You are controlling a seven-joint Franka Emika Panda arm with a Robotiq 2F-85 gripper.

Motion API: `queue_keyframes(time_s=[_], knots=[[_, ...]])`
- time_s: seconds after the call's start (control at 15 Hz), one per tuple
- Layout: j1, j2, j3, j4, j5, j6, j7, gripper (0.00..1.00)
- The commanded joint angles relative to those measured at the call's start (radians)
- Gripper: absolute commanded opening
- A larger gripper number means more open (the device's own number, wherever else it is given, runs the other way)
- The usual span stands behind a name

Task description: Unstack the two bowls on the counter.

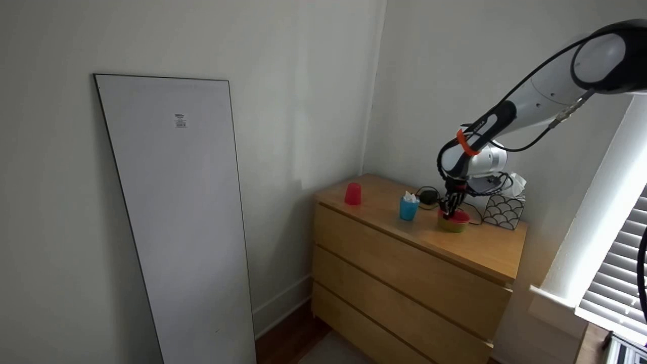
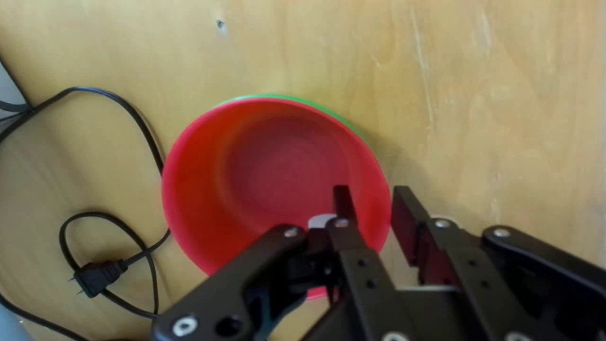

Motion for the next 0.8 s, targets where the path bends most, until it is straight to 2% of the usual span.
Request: queue_keyframes(time_s=[0.0,0.53,0.73], knots=[[-0.022,0.018,0.018,0.014,0.015,0.011,-0.018,0.18],[-0.026,0.025,0.021,0.018,0.015,0.010,-0.020,0.18],[-0.025,0.024,0.022,0.016,0.013,0.013,-0.020,0.02]])
